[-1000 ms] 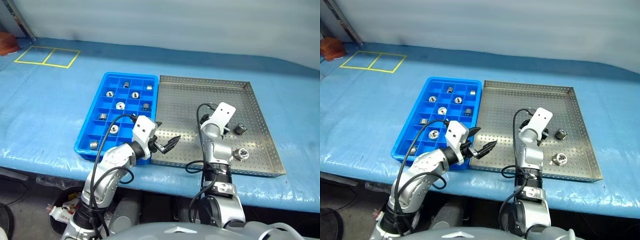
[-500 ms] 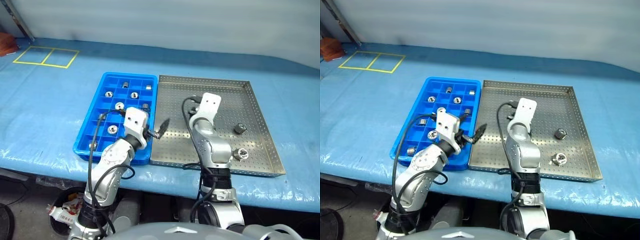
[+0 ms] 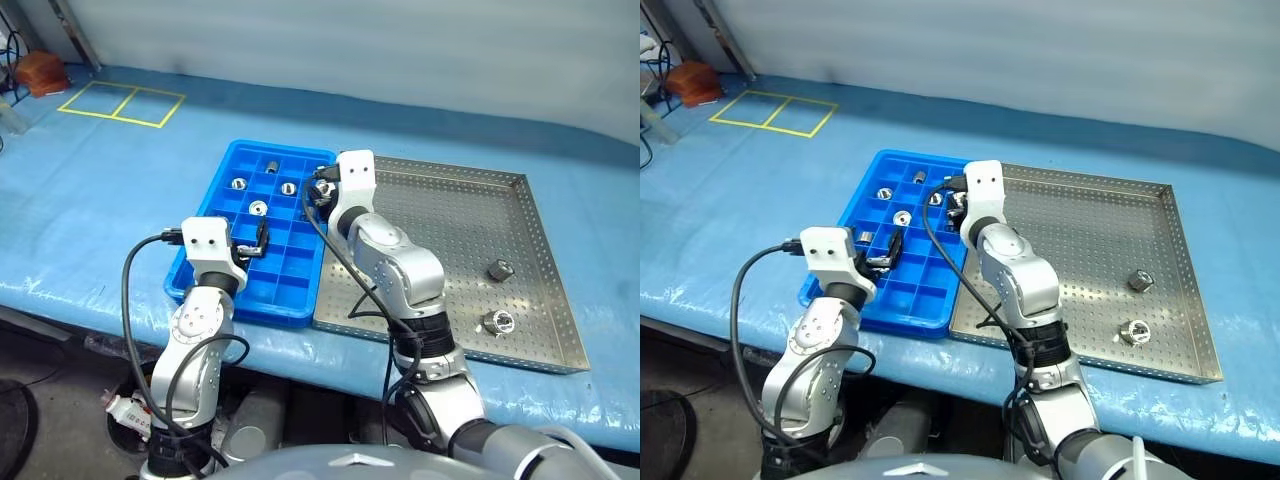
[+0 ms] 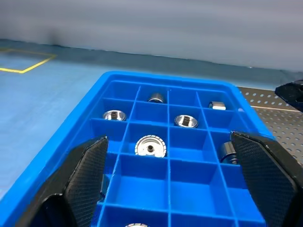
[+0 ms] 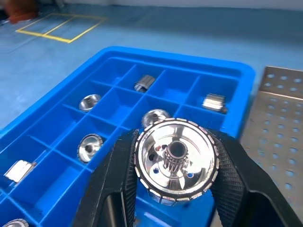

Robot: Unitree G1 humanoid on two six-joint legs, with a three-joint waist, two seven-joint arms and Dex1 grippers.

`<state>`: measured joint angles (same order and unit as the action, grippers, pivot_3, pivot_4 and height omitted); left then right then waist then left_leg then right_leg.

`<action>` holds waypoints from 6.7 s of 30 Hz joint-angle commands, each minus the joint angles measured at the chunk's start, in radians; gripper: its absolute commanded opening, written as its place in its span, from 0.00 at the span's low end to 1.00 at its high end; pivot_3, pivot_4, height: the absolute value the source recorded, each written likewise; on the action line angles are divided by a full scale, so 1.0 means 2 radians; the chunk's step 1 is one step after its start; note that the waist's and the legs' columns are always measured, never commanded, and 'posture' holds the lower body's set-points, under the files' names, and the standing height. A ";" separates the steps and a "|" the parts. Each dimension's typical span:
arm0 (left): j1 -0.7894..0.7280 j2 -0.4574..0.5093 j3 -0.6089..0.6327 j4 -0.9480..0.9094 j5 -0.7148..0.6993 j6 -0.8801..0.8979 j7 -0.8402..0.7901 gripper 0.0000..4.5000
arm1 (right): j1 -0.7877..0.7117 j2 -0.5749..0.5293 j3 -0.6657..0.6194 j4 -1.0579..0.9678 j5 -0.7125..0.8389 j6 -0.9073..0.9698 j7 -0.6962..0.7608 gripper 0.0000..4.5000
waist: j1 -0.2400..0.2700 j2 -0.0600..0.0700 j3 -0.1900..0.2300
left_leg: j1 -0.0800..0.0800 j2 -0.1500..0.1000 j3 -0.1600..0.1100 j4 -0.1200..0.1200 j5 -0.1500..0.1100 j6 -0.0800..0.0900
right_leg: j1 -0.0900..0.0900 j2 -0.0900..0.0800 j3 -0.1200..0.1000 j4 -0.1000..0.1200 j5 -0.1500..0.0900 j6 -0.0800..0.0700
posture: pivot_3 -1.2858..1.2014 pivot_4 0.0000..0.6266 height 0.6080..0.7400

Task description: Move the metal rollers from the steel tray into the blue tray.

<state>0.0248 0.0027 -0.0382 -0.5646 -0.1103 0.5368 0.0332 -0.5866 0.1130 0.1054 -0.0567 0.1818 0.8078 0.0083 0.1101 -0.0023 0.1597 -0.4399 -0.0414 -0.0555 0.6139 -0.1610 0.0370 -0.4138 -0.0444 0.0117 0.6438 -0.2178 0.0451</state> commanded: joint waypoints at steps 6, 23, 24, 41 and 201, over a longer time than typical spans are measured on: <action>0.028 -0.012 0.002 -0.058 0.007 0.013 0.027 1.00 | -0.023 0.017 0.024 0.052 0.001 -0.042 0.048 0.38 | 0.033 0.000 0.000 | 0.000 0.000 0.000 0.000 -0.001 -0.002 | -0.001 0.000 0.000 0.000 0.000 0.000 | 0.69 0.24 1.00; 0.027 -0.018 -0.016 -0.046 0.006 0.026 0.018 1.00 | 0.041 -0.015 -0.008 -0.018 0.006 -0.004 0.045 0.38 | 0.126 -0.001 0.000 | -0.006 0.000 0.002 0.000 -0.002 -0.003 | -0.007 0.000 0.000 0.000 -0.001 0.002 | 0.67 0.24 1.00; 0.026 -0.018 -0.016 -0.044 0.005 0.026 0.016 1.00 | 0.045 -0.018 -0.012 -0.030 0.008 0.002 0.044 0.38 | 0.126 -0.001 0.000 | -0.006 0.000 0.002 0.000 -0.002 -0.003 | -0.007 0.000 0.000 0.000 -0.001 0.002 | 0.66 0.24 1.00; 0.006 -0.012 -0.024 -0.019 -0.007 0.032 -0.015 1.00 | 0.055 -0.019 -0.009 0.045 -0.013 -0.028 0.034 0.38 | 0.097 -0.001 -0.001 | -0.005 0.001 0.003 0.000 -0.002 -0.003 | -0.006 0.000 0.000 0.000 -0.001 0.002 | 0.65 0.24 1.00; 0.094 0.146 -0.031 -0.078 -0.080 -0.026 -0.183 1.00 | 0.075 -0.124 0.062 -0.197 0.078 0.212 0.136 0.38 | 0.038 0.000 0.000 | -0.005 0.000 0.000 -0.001 0.000 -0.002 | -0.005 -0.004 -0.001 0.000 -0.001 0.001 | 0.67 0.24 1.00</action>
<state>0.2074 0.3001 -0.0982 -0.6695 -0.2568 0.4944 -0.3362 -0.4413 -0.1290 0.2320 -0.4133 0.3299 1.2277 0.2814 0.1857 -0.0028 0.1601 -0.4493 -0.0417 -0.0558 0.6121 -0.1619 0.0321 -0.4242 -0.0526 0.0094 0.6428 -0.2203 0.0472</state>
